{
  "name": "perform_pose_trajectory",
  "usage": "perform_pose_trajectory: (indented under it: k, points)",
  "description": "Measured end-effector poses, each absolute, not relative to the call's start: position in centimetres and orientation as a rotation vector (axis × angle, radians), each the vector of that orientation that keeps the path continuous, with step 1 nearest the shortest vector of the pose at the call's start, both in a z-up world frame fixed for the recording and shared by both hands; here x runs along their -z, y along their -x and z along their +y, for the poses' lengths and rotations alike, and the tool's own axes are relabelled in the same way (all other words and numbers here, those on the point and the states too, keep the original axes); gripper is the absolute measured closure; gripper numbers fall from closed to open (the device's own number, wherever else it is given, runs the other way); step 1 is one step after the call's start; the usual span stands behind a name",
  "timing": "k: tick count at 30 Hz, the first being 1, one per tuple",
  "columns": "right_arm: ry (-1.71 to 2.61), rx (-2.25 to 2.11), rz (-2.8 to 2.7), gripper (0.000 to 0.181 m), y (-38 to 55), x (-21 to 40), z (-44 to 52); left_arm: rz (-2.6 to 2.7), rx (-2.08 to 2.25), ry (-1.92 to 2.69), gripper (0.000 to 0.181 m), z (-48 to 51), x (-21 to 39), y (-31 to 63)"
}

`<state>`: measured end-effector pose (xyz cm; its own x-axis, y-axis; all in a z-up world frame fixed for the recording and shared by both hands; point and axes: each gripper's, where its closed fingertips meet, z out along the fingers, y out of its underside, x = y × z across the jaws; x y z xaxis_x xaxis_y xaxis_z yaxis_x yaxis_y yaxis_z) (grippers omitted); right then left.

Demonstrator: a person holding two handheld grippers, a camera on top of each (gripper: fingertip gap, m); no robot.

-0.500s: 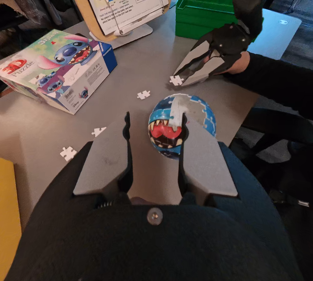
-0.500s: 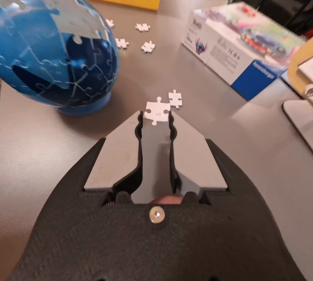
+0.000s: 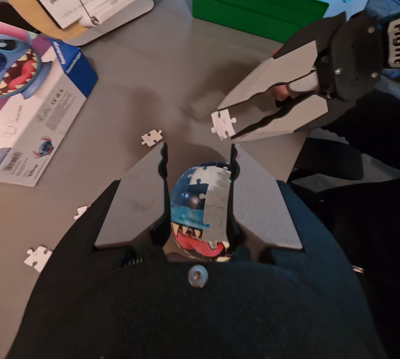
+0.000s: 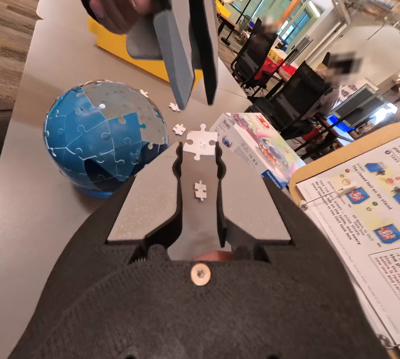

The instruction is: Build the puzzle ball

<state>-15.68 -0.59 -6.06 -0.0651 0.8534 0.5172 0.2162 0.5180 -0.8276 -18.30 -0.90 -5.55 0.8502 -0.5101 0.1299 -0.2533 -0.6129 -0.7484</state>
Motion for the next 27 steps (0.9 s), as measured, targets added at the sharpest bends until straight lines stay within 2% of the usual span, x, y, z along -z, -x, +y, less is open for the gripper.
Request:
perform_pose_trajectory:
  k: [7,11,12,13,14,15,16,17,18,19,21,22,23,24,25,27]
  points:
    - [0.882,-0.623,-1.575,0.154,15.9,6.2,-0.9,0.584,0.509,2.254,0.126,-0.1,6.6,17.1]
    - [0.865,-0.634,-1.562,0.154,15.7,5.8,-1.2,0.593,0.540,2.255,0.135,0.1,7.0,16.7]
    - [0.862,-0.640,-1.560,0.155,15.6,5.7,-1.3,0.607,0.562,2.243,0.142,0.1,6.9,16.3]
    - [0.847,-0.647,-1.557,0.172,15.5,5.5,-1.5,0.624,0.577,2.228,0.155,0.0,6.8,16.0]
    - [0.824,-0.656,-1.545,0.181,15.4,5.1,-1.6,0.635,0.574,2.211,0.171,0.1,6.6,15.9]
    - [0.817,-0.661,-1.522,0.181,15.3,4.8,-1.6,0.643,0.563,2.191,0.181,0.2,6.4,15.9]
    - [0.826,-0.672,-1.502,0.181,15.2,4.5,-1.4,0.655,0.564,2.179,0.181,0.2,6.2,15.9]
    - [0.851,-0.685,-1.483,0.167,15.2,4.4,-1.0,0.666,0.564,2.187,0.181,0.1,6.4,16.0]
    - [0.896,-0.675,-1.470,0.166,15.2,4.6,-0.2,0.662,0.532,2.197,0.181,0.4,6.7,16.4]
    - [0.957,-0.644,-1.464,0.181,15.1,5.1,1.1,0.649,0.479,2.205,0.181,0.9,7.0,16.9]
    - [1.098,-0.612,-1.497,0.181,14.6,7.3,3.2,0.619,0.422,2.214,0.181,1.6,7.1,17.3]
    - [1.170,-0.625,-1.528,0.179,14.1,8.6,3.8,0.616,0.418,2.207,0.181,1.7,6.8,17.3]
    - [1.231,-0.641,-1.550,0.163,13.5,9.9,4.1,0.623,0.411,2.196,0.181,1.6,6.3,17.2]
    - [1.277,-0.647,-1.566,0.159,12.8,11.0,4.4,0.628,0.391,2.182,0.181,1.4,5.8,17.3]
    - [1.314,-0.646,-1.580,0.159,12.0,12.0,4.5,0.628,0.366,2.170,0.173,1.2,5.3,17.6]
    - [1.394,-0.663,-1.648,0.154,10.4,14.5,4.2,0.630,0.334,2.138,0.174,0.2,4.4,18.2]
